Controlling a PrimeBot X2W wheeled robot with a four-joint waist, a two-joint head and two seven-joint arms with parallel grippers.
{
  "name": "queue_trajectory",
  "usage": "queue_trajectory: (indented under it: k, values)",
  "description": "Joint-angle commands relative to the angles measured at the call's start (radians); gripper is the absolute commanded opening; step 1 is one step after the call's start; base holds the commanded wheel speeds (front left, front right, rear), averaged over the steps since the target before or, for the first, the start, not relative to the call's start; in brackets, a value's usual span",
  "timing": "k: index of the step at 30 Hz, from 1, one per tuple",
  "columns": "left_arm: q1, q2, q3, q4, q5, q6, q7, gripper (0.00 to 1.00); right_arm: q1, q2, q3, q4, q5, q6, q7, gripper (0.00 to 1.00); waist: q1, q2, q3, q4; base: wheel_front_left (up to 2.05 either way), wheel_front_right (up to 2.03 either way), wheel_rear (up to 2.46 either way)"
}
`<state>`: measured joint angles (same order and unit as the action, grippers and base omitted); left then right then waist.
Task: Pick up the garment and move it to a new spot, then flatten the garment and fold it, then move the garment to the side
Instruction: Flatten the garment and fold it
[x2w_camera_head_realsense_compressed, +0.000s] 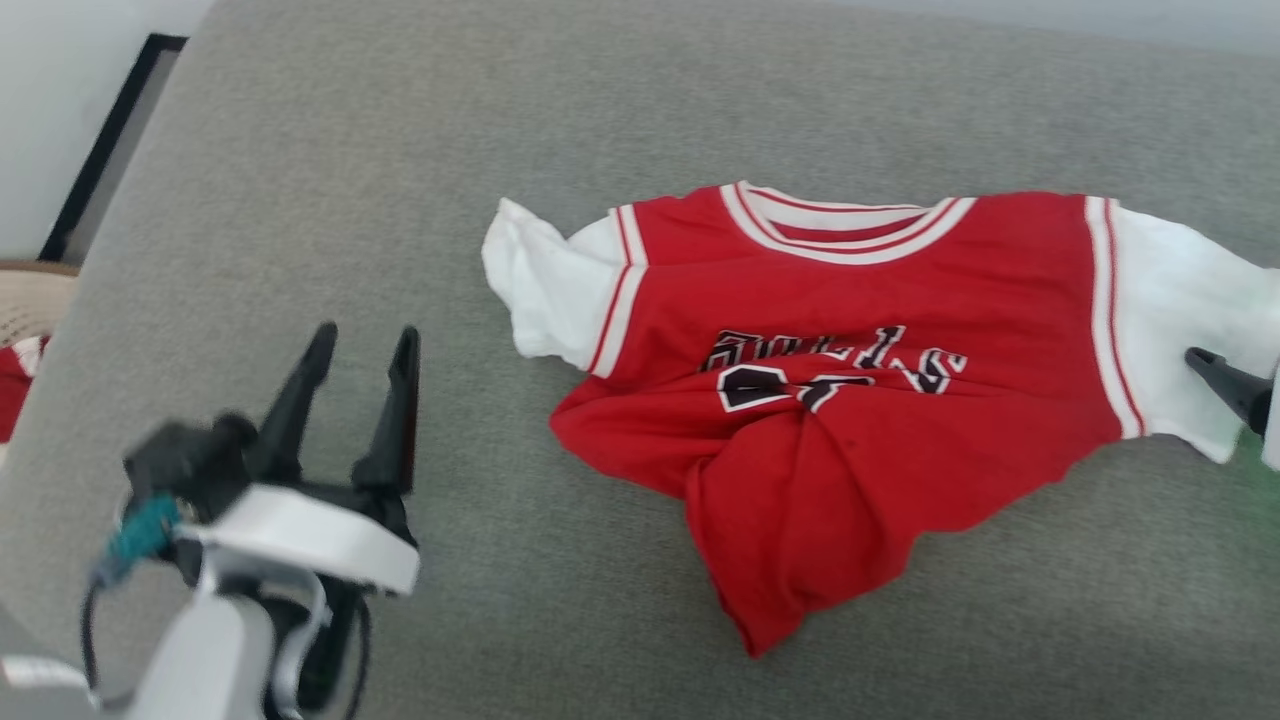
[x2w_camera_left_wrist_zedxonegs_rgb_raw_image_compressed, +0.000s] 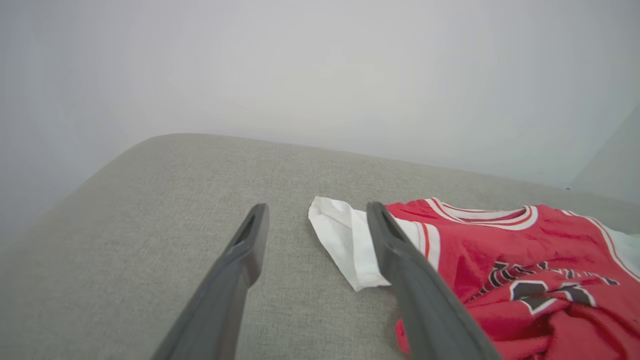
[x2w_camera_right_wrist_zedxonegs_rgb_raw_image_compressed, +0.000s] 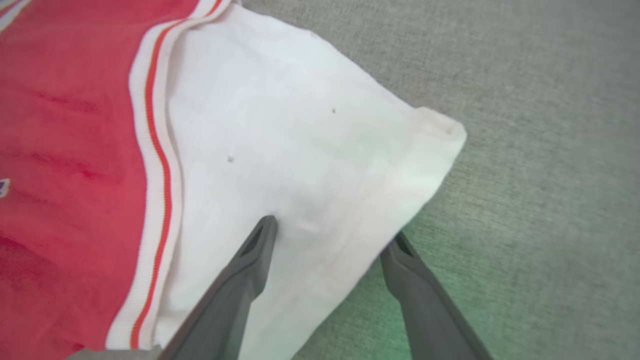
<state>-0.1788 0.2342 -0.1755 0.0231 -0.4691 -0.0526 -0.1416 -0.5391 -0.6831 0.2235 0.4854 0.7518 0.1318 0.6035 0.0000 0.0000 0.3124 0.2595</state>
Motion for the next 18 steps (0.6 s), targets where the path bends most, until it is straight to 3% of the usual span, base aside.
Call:
queue_trajectory:
  k: [1,9,18]
  values:
    - [-0.034,0.023,-0.002,-0.006,0.006,-0.006,0.036,1.00,0.025,0.013,-0.011,-0.014,-0.010,-0.002,-0.016,1.00,0.0000,0.0000,-0.009,-0.020,0.00,0.00,0.00]
    - [-0.246,0.135,-0.016,0.017,-0.053,-0.036,0.340,1.00,0.084,0.107,-0.164,-0.157,-0.108,-0.001,-0.155,1.00,0.0000,0.0000,-0.009,-0.112,0.00,0.00,0.00]
    - [-0.477,0.203,-0.052,0.209,-0.104,-0.034,0.665,1.00,0.160,0.300,-0.326,-0.362,-0.247,-0.001,-0.290,1.00,0.0000,0.0000,0.015,-0.227,0.00,0.00,0.00]
